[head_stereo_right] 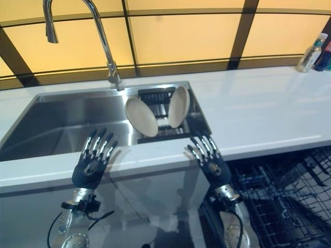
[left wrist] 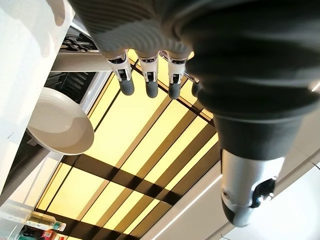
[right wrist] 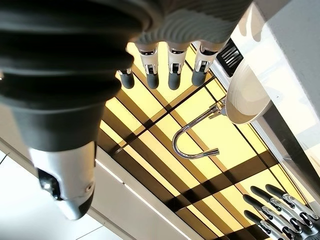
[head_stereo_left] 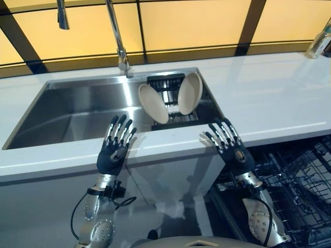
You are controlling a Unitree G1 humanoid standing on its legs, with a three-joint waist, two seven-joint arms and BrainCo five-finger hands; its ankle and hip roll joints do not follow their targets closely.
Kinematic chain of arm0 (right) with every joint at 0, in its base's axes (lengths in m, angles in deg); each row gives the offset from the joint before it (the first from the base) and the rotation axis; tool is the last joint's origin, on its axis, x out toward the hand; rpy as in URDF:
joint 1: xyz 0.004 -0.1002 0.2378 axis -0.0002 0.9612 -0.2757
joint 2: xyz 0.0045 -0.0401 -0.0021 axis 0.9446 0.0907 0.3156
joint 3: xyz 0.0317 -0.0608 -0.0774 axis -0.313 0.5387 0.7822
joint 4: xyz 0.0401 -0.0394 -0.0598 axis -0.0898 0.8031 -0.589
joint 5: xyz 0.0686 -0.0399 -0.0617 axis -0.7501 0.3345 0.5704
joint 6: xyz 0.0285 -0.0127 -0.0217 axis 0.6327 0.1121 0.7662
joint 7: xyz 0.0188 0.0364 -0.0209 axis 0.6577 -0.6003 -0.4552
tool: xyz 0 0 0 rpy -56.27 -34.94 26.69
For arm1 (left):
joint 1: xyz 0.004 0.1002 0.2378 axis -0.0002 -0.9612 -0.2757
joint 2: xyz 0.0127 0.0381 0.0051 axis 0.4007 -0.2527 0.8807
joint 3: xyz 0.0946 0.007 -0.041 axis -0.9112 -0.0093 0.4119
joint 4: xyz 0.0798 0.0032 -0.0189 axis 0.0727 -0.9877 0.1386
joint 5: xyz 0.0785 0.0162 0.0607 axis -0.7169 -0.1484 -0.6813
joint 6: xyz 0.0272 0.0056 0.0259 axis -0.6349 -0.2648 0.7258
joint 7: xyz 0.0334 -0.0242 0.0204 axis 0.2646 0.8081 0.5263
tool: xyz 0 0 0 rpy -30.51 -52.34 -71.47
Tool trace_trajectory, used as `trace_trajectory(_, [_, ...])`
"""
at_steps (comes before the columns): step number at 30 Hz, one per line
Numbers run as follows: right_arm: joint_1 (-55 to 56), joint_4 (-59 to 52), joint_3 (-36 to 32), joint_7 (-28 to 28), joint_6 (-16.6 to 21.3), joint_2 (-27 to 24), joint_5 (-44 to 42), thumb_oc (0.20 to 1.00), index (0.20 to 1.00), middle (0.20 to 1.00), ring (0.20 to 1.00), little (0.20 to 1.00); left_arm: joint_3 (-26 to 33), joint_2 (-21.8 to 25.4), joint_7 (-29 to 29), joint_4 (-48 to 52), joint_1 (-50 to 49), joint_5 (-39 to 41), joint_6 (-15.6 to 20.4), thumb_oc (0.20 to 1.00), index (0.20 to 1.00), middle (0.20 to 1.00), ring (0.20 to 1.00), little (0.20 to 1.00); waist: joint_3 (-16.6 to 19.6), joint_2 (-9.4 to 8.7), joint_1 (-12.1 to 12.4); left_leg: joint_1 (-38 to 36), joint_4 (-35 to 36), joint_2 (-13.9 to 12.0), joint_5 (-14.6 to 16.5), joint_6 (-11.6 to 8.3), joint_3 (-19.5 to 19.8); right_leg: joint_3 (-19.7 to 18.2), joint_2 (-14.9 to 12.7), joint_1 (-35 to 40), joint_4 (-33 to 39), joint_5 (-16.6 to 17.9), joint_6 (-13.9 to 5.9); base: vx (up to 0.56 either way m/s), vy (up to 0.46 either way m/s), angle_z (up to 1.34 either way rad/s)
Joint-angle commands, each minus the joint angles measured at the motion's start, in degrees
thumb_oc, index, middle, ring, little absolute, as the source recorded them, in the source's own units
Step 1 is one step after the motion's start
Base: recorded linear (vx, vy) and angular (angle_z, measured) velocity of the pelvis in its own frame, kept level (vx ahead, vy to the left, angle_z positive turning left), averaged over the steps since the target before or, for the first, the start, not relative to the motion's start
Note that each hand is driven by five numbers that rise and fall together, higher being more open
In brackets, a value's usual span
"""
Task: Pick up plates and place into dishwasher.
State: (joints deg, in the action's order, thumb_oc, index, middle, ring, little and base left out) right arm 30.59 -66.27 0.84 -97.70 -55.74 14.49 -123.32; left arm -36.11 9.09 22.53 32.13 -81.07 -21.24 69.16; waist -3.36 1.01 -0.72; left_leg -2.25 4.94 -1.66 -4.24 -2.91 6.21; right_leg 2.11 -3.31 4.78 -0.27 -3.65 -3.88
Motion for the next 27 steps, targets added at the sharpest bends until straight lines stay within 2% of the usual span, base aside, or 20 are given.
trace_trajectory(1, [-1.2, -6.7, 0.4, -1.6, 3.3, 0.1, -1.3, 1.0, 1.0, 1.0, 1.0, 1.0, 2.5, 2.2, -1.6, 3.4, 2.0, -2.3, 4.1, 1.0, 1.0, 1.0, 1.0, 1.0, 0.7, -2.31, -0.6, 0.3, -1.3, 4.4, 3.3, 4.83, -4.2, -0.5, 3.3, -3.4, 1.2, 4.4, 1.6, 0.0, 0.0, 0.0])
trace_trajectory(10, [-1.5, -6.6, 0.5, -1.5, 2.4, 0.2, -1.1, 1.0, 1.0, 1.0, 1.0, 1.0, 2.8, 2.4, -2.4, 4.3, 5.2, -1.8, 4.1, 1.0, 1.0, 1.0, 1.0, 1.0, 1.2, -1.96, -1.4, 0.2, -1.2, 4.3, 3.2, 4.66, -4.5, -1.0, 3.3, -3.5, 1.0, 4.5, 1.54, 0.0, 0.0, 0.0])
trace_trajectory(16, [-3.2, -6.7, 2.9, 0.1, 1.6, 0.1, -0.6, 1.0, 1.0, 1.0, 1.0, 1.0, -0.3, 3.7, -0.4, 6.9, 13.3, -10.0, 5.4, 1.0, 1.0, 1.0, 1.0, 1.0, 1.6, -1.53, -2.6, -0.2, -0.8, 4.1, 3.0, 4.58, -4.9, -1.4, 3.3, -3.5, 1.0, 4.7, 1.39, -0.01, 0.018, -0.06])
trace_trajectory(19, [-5.2, -6.0, 4.8, 1.6, 0.9, 0.0, -0.4, 1.0, 1.0, 1.0, 1.0, 1.0, -3.6, 5.3, 7.5, 6.9, 22.1, -24.3, 4.0, 1.0, 1.0, 1.0, 1.0, 1.0, 2.1, -1.07, -4.1, -0.5, -0.6, 4.1, 3.0, 4.51, -5.4, -2.0, 3.3, -3.7, 0.8, 4.7, 0.98, 0.01, 0.025, -0.06])
trace_trajectory(20, [-5.5, -5.9, 5.0, 1.8, 0.8, -0.1, -0.4, 1.0, 1.0, 1.0, 1.0, 1.0, -4.0, 6.0, 8.6, 6.8, 23.6, -25.7, 3.4, 1.0, 1.0, 1.0, 1.0, 1.0, 2.2, -1.01, -4.3, -0.6, -0.7, 4.1, 3.0, 4.52, -5.5, -2.1, 3.3, -3.7, 0.7, 4.7, 0.9, 0.03, 0.022, -0.08])
trace_trajectory(24, [-6.3, -5.4, 5.3, 2.5, -0.2, -0.2, -0.7, 1.0, 1.0, 1.0, 1.0, 1.0, -5.0, 11.5, 17.5, 4.0, 33.6, -41.9, -0.2, 1.0, 1.0, 1.0, 1.0, 1.0, 3.1, -0.6, -6.4, -0.9, -1.0, 4.2, 3.5, 4.8, -7.2, -3.3, 3.1, -4.2, 0.2, 4.7, 0.23, 0.04, 0.017, -0.17])
trace_trajectory(25, [-6.3, -5.3, 5.1, 2.4, -0.8, -0.2, -0.9, 1.0, 1.0, 1.0, 1.0, 1.0, -5.3, 13.3, 20.5, 2.9, 36.5, -47.9, -1.8, 1.0, 1.0, 1.0, 1.0, 1.0, 3.3, -0.42, -7.1, -1.1, -1.0, 4.2, 3.6, 4.87, -7.7, -3.8, 3.1, -4.3, 0.1, 4.8, 0.01, 0.04, 0.019, -0.2])
trace_trajectory(27, [-5.9, -5.4, 4.6, 2.0, -1.9, -0.2, -1.0, 1.0, 1.0, 1.0, 1.0, 1.0, -6.0, 17.1, 23.6, 0.5, 41.1, -53.7, -3.4, 1.0, 1.0, 1.0, 1.0, 1.0, 3.6, -0.09, -8.3, -1.2, -1.2, 4.2, 3.8, 5.02, -8.7, -4.5, 3.1, -4.6, 0.0, 4.9, -0.26, 0.04, 0.019, -0.12])
